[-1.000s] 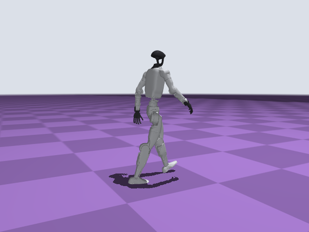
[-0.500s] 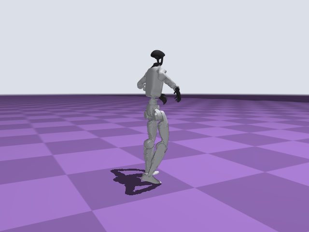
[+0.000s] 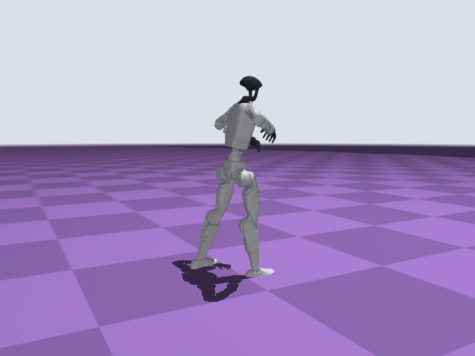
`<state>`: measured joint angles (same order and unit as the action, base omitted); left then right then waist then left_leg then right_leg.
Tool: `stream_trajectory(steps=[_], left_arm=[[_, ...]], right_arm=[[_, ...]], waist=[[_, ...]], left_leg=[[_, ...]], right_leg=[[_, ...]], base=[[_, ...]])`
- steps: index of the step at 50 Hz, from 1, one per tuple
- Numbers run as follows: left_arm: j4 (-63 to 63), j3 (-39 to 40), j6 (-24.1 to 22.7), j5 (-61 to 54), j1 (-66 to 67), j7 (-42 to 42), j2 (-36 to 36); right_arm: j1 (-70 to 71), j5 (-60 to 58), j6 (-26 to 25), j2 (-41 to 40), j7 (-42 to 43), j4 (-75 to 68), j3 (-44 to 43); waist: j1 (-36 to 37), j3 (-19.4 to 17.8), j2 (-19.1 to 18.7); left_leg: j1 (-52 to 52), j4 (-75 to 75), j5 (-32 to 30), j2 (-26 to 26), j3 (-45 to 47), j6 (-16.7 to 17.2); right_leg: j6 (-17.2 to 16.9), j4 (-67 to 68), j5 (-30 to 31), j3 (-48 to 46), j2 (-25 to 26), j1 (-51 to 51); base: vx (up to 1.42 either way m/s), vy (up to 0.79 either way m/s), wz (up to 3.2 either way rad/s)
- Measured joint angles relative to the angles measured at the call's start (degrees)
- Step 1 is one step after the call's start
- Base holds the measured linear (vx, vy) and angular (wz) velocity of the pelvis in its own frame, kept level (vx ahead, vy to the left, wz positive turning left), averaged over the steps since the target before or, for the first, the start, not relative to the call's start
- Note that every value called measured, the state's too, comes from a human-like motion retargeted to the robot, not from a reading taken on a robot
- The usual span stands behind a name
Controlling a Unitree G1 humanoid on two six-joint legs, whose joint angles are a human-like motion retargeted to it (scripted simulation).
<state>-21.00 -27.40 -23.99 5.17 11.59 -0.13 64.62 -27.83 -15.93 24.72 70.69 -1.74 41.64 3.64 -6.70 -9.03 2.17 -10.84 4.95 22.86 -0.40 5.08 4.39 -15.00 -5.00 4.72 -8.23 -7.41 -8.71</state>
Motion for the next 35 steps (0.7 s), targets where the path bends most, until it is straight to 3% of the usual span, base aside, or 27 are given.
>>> stream_trajectory(steps=[6,10,14,18,22,27,30,35], left_arm=[[2.18,-4.82,-0.46,6.85,-3.91,3.72,0.56],[3.03,-7.8,-1.05,9.03,-6.02,6.53,1.5],[3.3,-9.68,-1.73,10.66,-7.86,10.07,2.18],[3.68,-12.21,-2.27,11.27,-11.6,14.69,2.79],[3.98,-14.83,-3.16,9.83,-14.47,17.97,3.19],[4.9,-16.51,-5.32,9.43,-15.31,19.27,2.37],[5.16,-16.99,-6.57,9.98,-13.55,19.2,1.59],[5.38,-16.33,-7.13,9.57,-12.8,19.71,1.02]], right_arm=[[6.03,-3.7,1.08,0.16,5.28,-2.35,7.74],[9.17,-4.07,1.53,-0.4,7.97,-3.95,13.1],[11.26,-5.28,1.73,-0.99,10.06,-5.11,16.94],[14.75,-7.7,1.64,-1.32,13.34,-7.09,19.77],[17.3,-9.48,2.05,-1.29,16.05,-8.68,21.61],[18.56,-10.07,4.16,-1.24,18.3,-10.09,23.55],[17.4,-10.52,5.28,-1.49,18.82,-10.36,24.64],[17.02,-11.98,5.32,-1.75,19.97,-11.09,24.84]], waist=[[3.46,2.51,4.31],[5.29,4.61,6.66],[8.17,5.11,7.88],[10.5,4.36,7.43],[12.08,2.81,4.11],[13.51,0.34,0.28],[14.05,0.33,0.86],[14.83,1.73,2.35]], left_leg=[[8.69,23.22,-7.22,-2.54,2.72,-7.97],[20.14,40.15,-8.0,-3.91,4.83,-9.88],[25.14,39.63,-5.06,-4.67,8.64,-9.4],[26.7,25.54,-5.53,-5.22,11.63,-8.35],[25.31,5.51,-11.43,-3.72,13.76,-5.61],[25.88,-9.95,-19.81,-0.99,12.46,0.99],[28.53,-9.95,-15.9,-0.73,12.56,3.45],[27.9,-9.95,-13.18,-0.11,16.77,2.35]], right_leg=[[0.0,0.89,-4.38,2.82,-2.98,4.91],[0.0,2.06,-7.1,3.81,-4.47,5.93],[0.0,3.01,-9.64,5.79,-4.46,7.46],[0.0,3.6,-11.61,7.59,-3.45,8.63],[0.42,3.97,-13.87,8.65,0.02,11.37],[1.58,3.96,-16.78,10.18,4.39,17.05],[0.91,3.92,-18.05,11.01,3.87,20.08],[1.14,4.76,-18.16,12.16,3.71,22.63]], base=[[0.49,-0.26,-0.23],[0.43,-0.17,-0.2],[0.43,-0.12,-0.53],[0.4,-0.04,-0.51],[0.43,0.05,-0.45],[0.48,0.05,-0.44],[0.52,0.08,-0.34],[0.58,0.12,-0.3]])
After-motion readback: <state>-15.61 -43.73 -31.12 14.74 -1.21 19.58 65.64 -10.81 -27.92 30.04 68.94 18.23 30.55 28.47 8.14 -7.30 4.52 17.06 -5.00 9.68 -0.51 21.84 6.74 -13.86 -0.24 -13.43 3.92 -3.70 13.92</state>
